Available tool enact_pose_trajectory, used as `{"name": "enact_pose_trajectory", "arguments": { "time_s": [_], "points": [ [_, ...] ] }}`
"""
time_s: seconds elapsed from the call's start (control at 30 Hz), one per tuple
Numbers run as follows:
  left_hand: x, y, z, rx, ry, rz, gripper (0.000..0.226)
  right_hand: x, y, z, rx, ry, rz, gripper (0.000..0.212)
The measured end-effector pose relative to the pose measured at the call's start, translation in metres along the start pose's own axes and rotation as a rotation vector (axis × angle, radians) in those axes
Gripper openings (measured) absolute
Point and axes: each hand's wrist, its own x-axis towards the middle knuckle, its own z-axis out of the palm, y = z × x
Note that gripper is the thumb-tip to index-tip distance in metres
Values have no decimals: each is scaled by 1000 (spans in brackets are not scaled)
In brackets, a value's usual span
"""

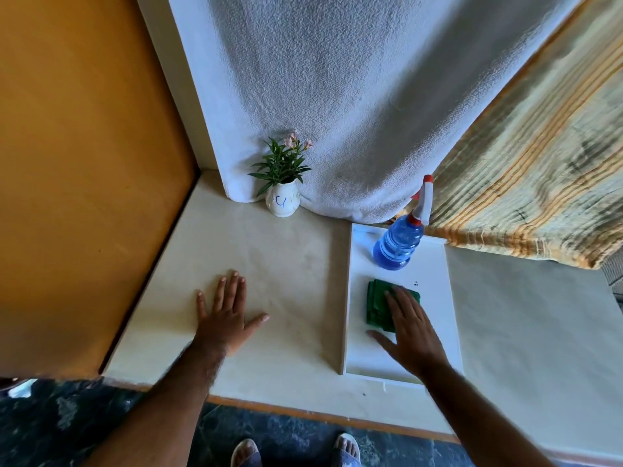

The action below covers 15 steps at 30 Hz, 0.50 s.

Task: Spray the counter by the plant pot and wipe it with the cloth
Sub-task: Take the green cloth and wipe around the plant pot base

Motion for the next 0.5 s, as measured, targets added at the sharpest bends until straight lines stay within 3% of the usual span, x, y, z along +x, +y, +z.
{"name": "enact_pose_trajectory", "arguments": {
  "time_s": [0.07,0.2,0.37,0.5],
  "points": [
    [0,0,1,12,10,-6,103,0,-1,7,-3,38,103,85],
    [1,-1,3,19,14,-8,105,4,-3,14,0,32,88,78],
    [1,-2,5,6,26,7,102,11,-9,6,46,-29,211,74],
    [-1,-1,4,12,46,6,106,28,-27,-14,175,60,208,67]
  ]
}}
